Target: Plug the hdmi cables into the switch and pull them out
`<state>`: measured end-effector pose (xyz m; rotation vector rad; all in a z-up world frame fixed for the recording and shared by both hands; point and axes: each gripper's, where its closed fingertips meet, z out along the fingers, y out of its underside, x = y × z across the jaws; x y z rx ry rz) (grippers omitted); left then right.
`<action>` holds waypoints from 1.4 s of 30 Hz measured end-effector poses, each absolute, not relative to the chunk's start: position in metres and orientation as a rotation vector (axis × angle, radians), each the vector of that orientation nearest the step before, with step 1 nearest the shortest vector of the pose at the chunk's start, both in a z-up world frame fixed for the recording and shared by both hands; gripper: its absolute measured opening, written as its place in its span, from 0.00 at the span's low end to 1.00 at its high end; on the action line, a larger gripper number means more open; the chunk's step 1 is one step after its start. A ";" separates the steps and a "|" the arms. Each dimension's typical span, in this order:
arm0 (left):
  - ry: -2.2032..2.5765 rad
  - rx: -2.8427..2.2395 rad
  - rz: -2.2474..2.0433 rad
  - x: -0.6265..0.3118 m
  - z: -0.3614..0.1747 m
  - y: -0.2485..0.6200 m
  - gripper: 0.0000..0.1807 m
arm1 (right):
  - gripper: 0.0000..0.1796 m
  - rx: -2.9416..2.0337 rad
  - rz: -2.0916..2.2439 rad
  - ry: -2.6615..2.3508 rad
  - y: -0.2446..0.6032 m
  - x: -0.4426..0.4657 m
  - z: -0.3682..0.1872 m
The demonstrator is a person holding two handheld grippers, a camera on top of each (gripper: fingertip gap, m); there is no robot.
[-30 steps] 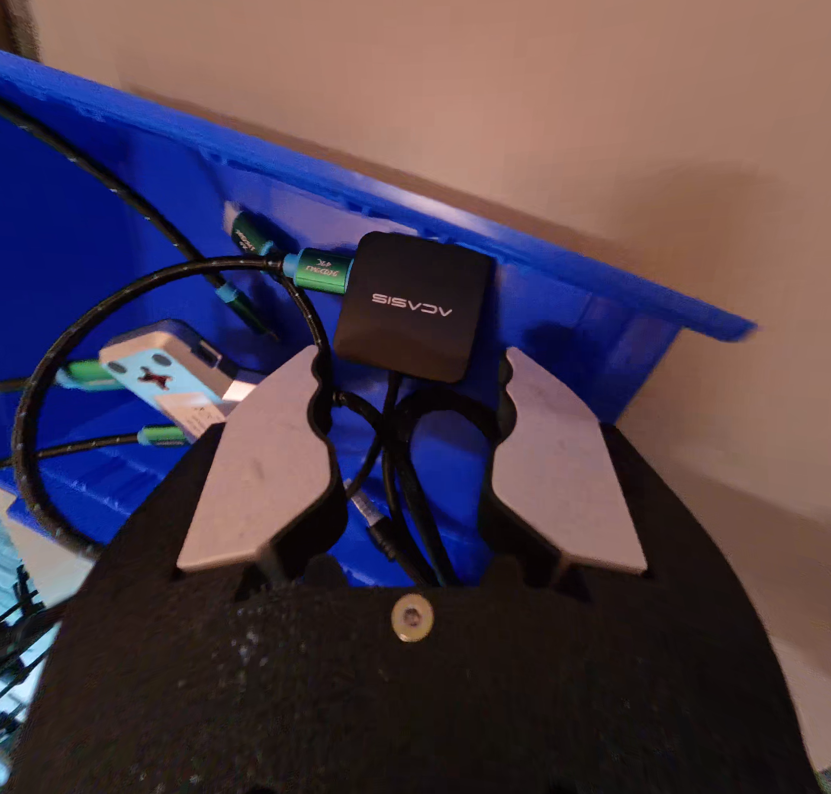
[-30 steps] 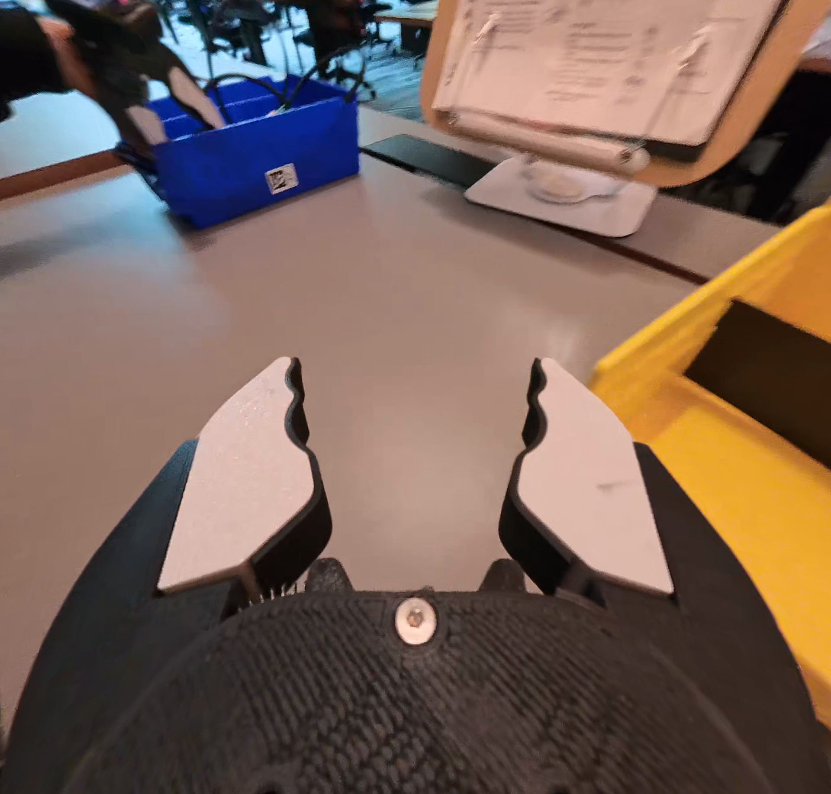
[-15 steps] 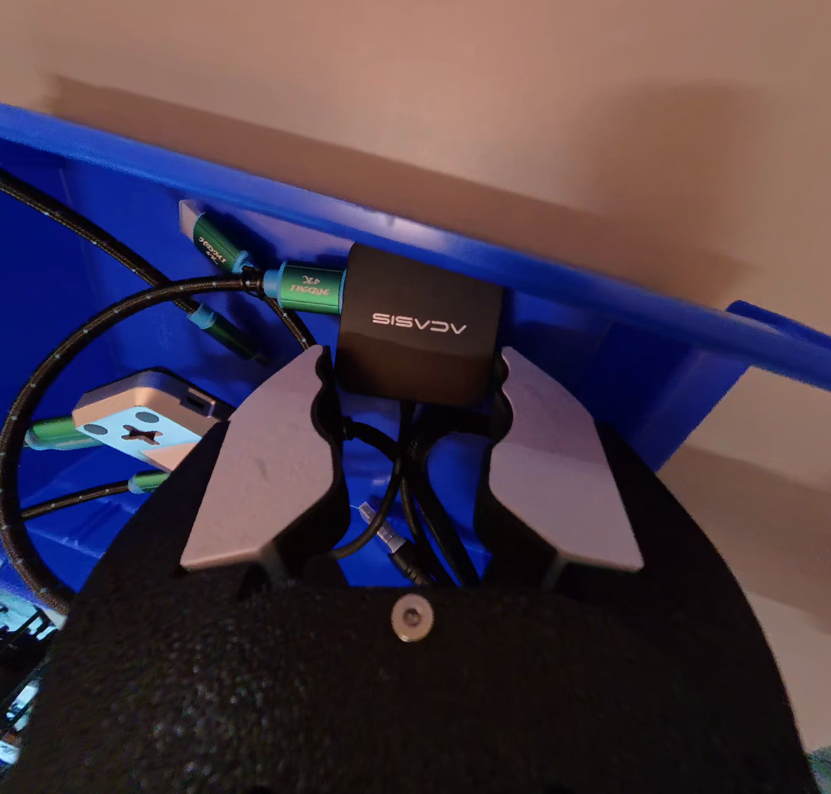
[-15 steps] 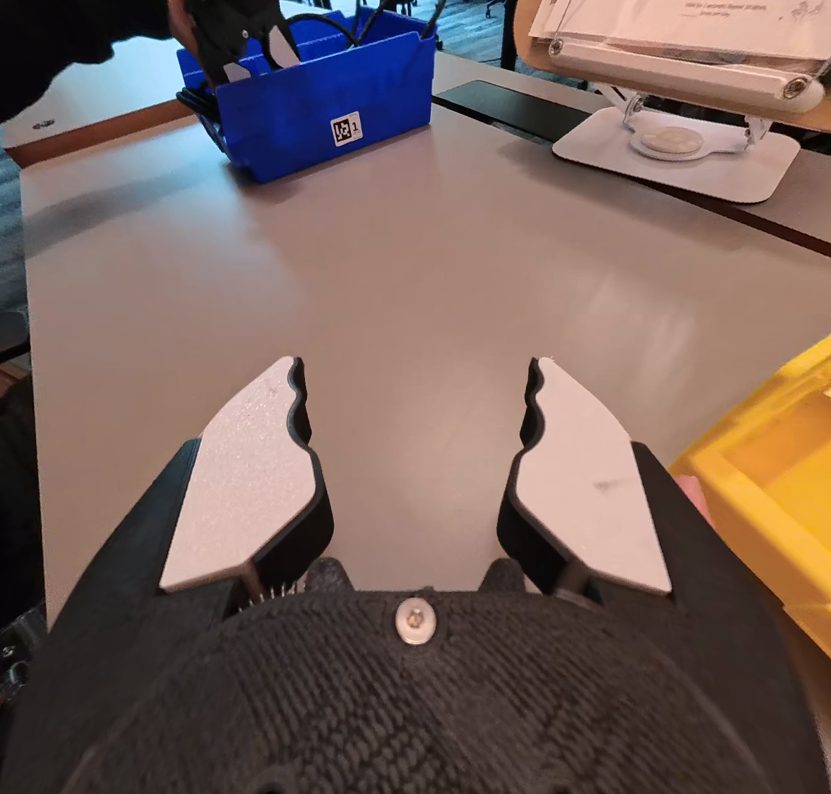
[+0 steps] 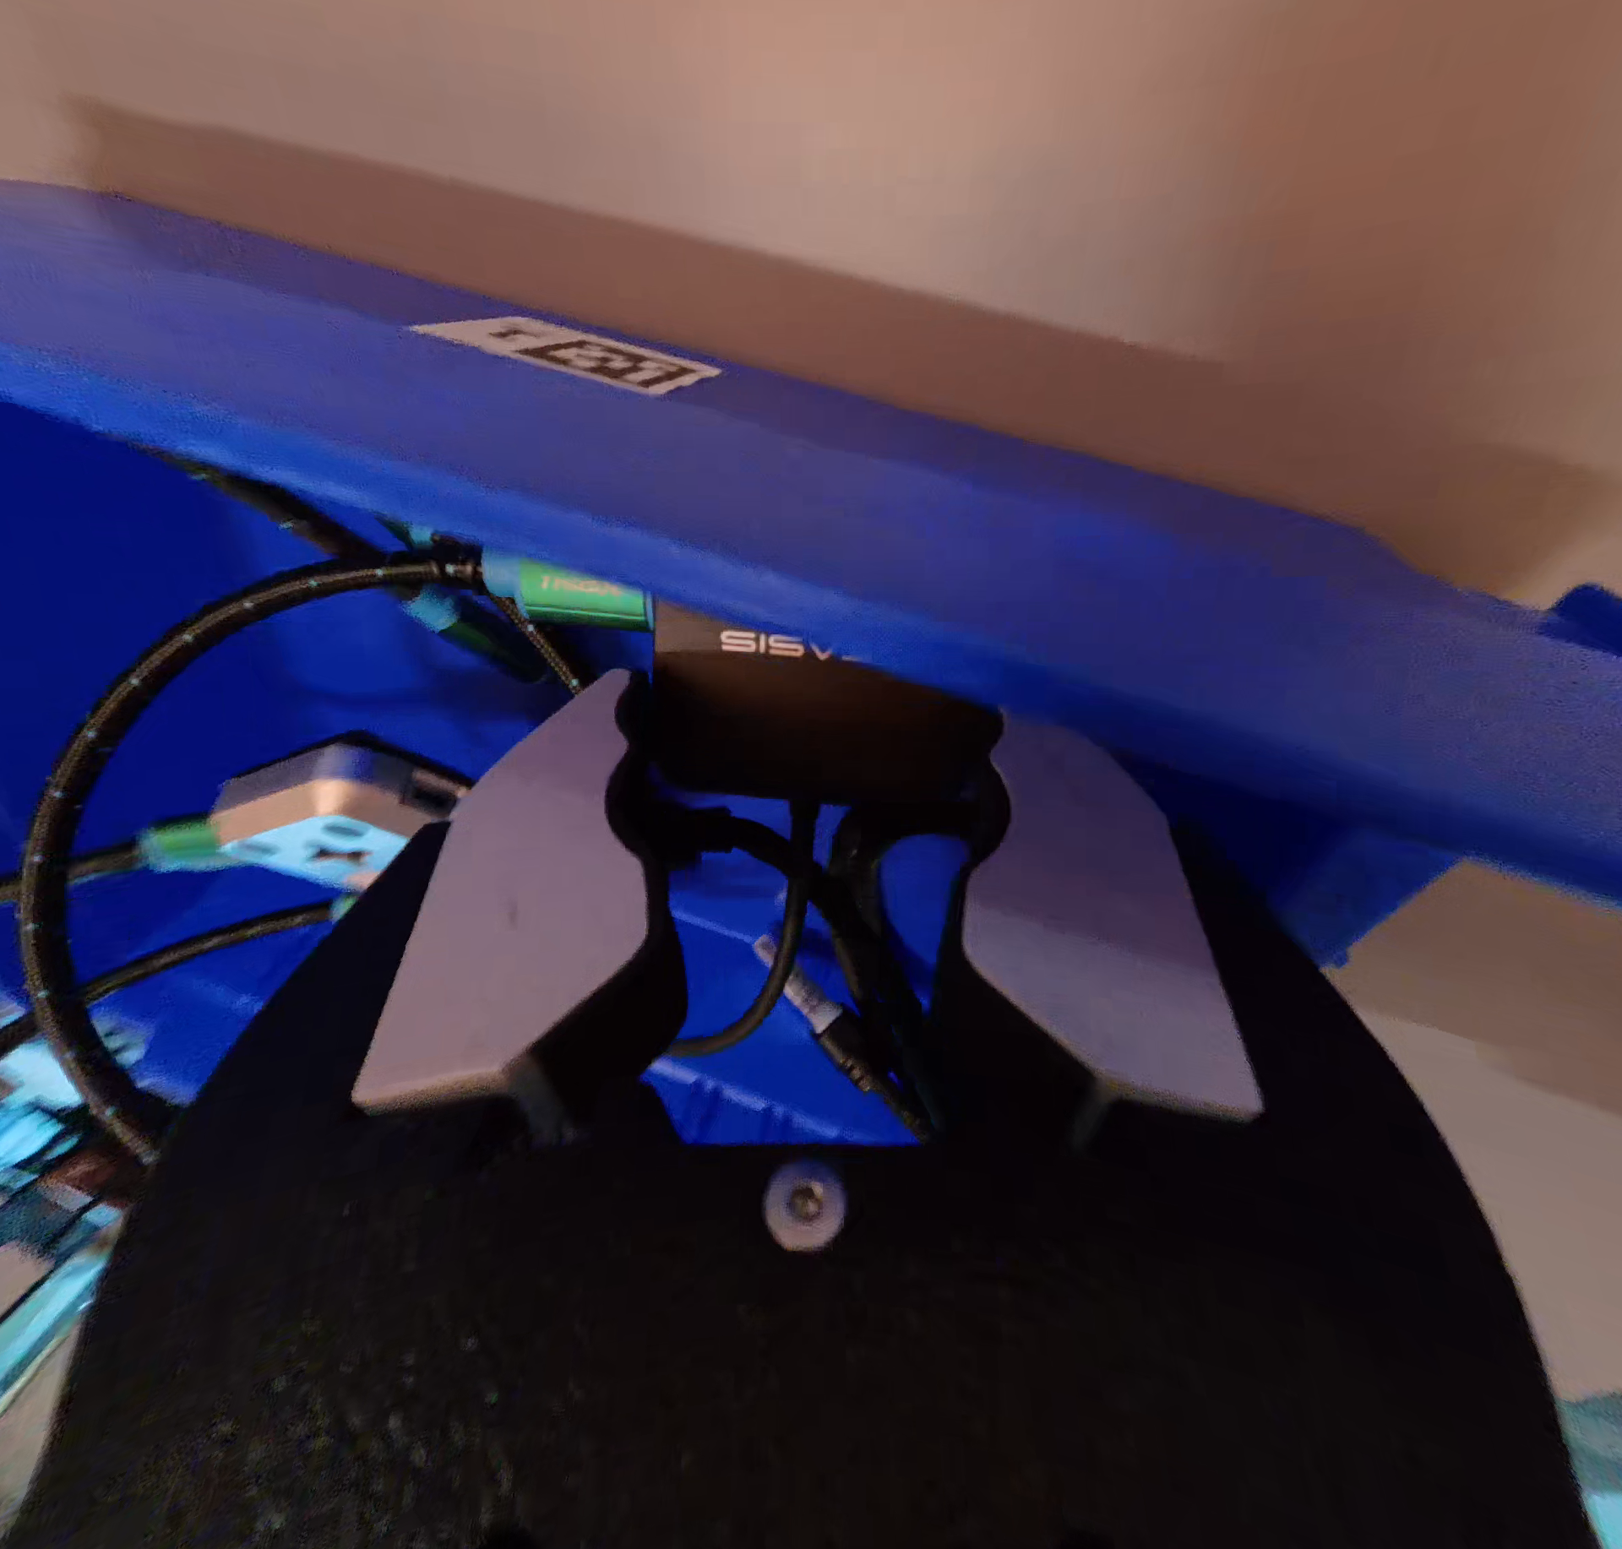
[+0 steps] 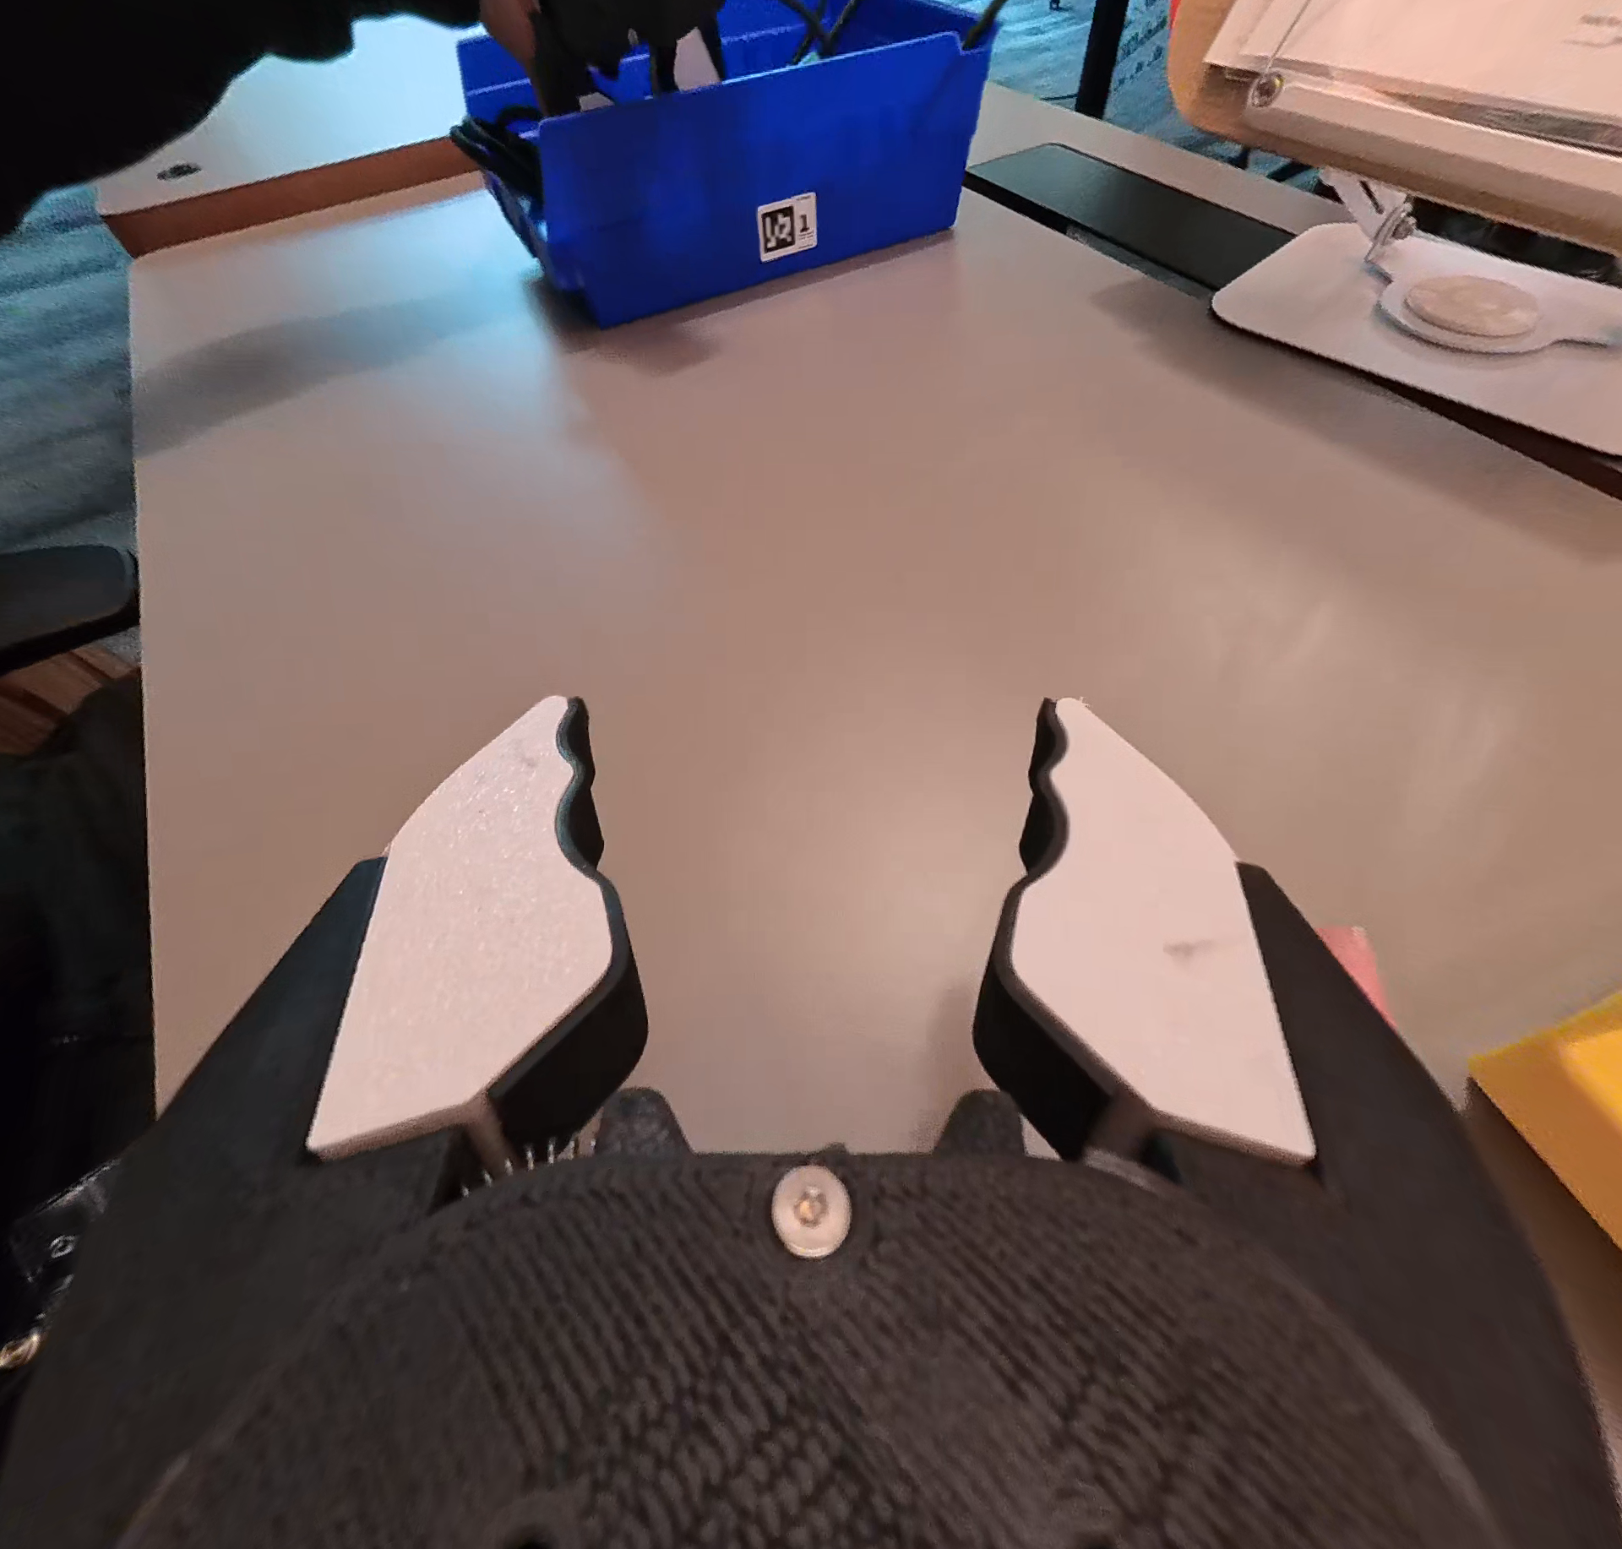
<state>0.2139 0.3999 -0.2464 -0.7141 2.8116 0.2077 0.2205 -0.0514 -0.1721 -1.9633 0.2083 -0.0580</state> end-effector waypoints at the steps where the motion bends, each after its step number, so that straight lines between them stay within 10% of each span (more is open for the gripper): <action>1: 2.774 -0.680 0.228 0.215 -0.240 0.402 0.39 | 0.53 -1.967 -0.067 0.200 -0.051 0.219 -0.173; 17: 2.263 -0.352 -0.437 0.179 -0.008 0.278 0.38 | 0.51 -1.711 0.102 0.154 -0.004 0.182 -0.113; 27: 2.207 0.331 -0.166 0.174 -0.095 0.108 0.38 | 0.43 -1.554 0.420 0.246 0.079 0.171 -0.089; 31: 2.201 0.480 -0.150 0.172 -0.119 0.082 0.38 | 0.10 -1.587 0.517 0.110 0.077 0.161 -0.102; 42: 1.689 -0.044 -0.969 0.210 -0.063 0.081 0.37 | 0.08 -1.036 0.802 0.477 0.058 0.254 -0.076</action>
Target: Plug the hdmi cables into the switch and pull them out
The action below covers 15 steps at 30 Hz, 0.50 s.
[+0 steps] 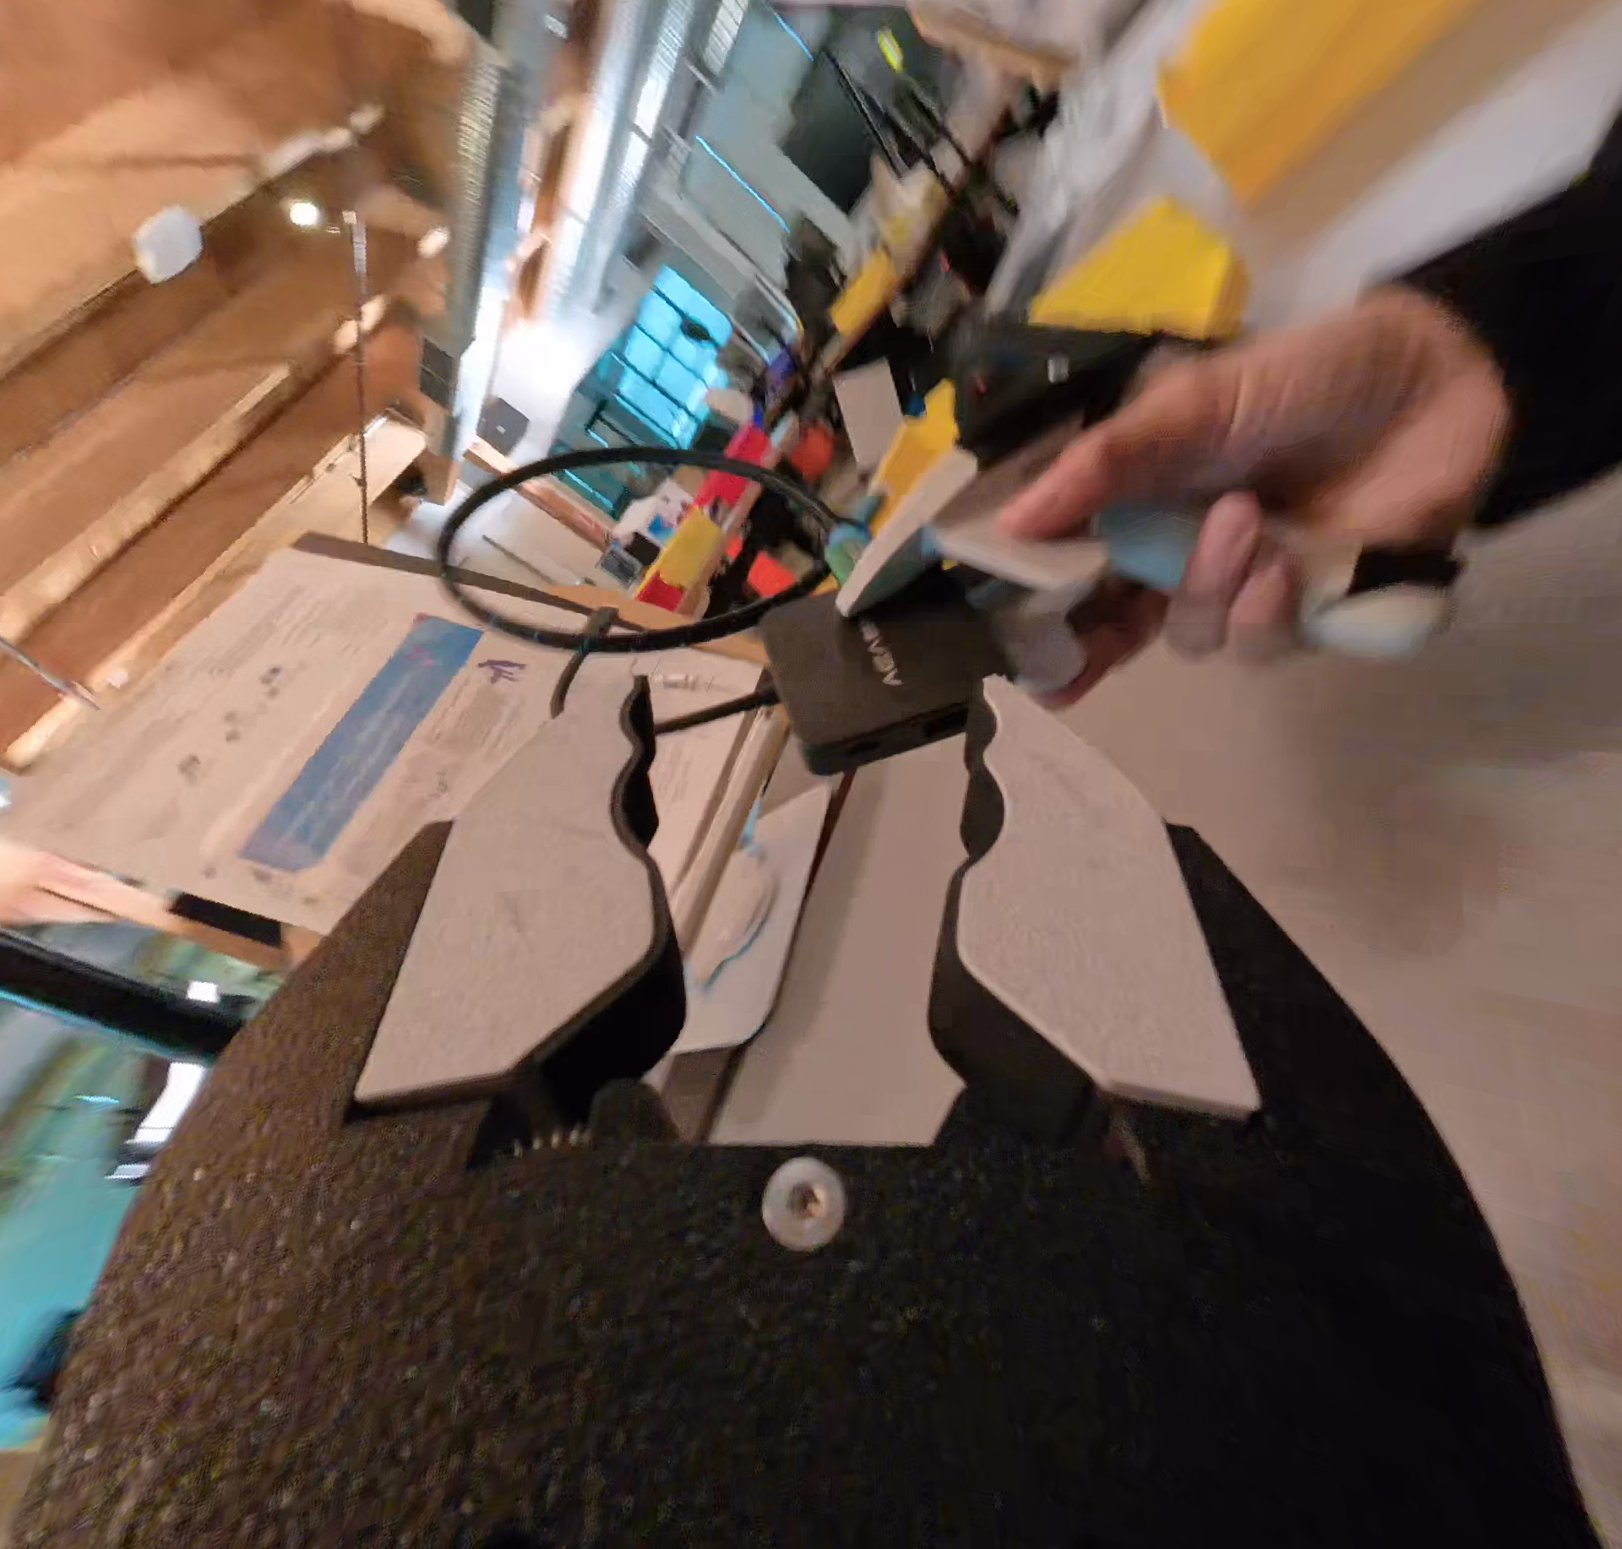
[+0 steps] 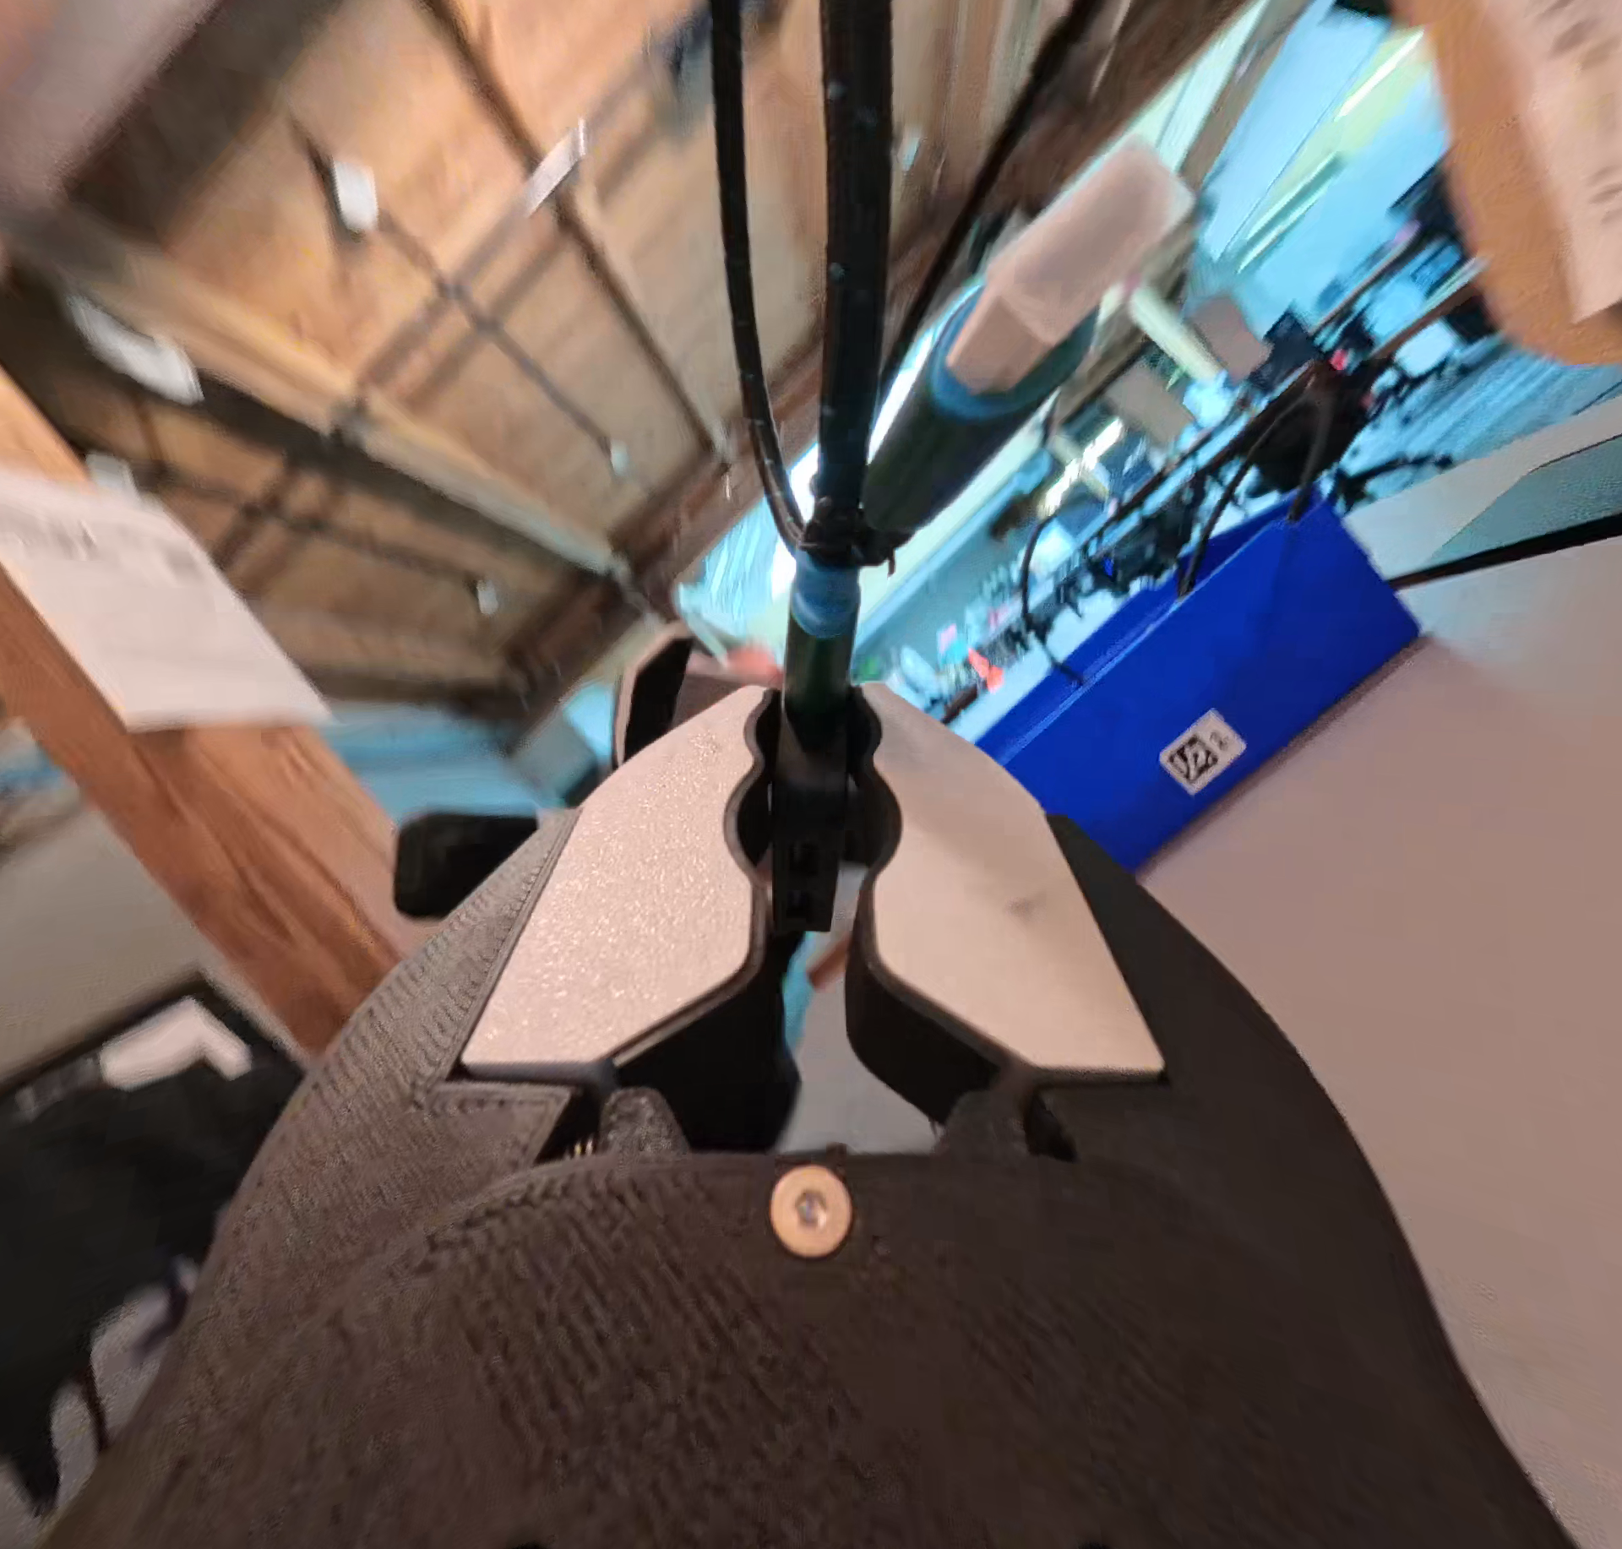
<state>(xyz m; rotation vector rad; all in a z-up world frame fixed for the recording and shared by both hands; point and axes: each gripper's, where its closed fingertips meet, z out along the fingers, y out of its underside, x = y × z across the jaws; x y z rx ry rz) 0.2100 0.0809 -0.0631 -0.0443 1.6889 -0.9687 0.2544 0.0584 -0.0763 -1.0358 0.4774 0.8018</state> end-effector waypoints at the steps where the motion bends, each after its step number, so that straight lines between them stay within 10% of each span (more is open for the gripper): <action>1: 1.654 -0.097 -1.065 0.210 -0.062 0.080 0.36 | 0.08 -0.960 0.824 0.543 0.056 0.267 -0.076; 15: 1.620 -0.396 -1.242 0.244 -0.126 0.079 0.38 | 0.08 -0.901 0.915 0.742 0.075 0.257 -0.114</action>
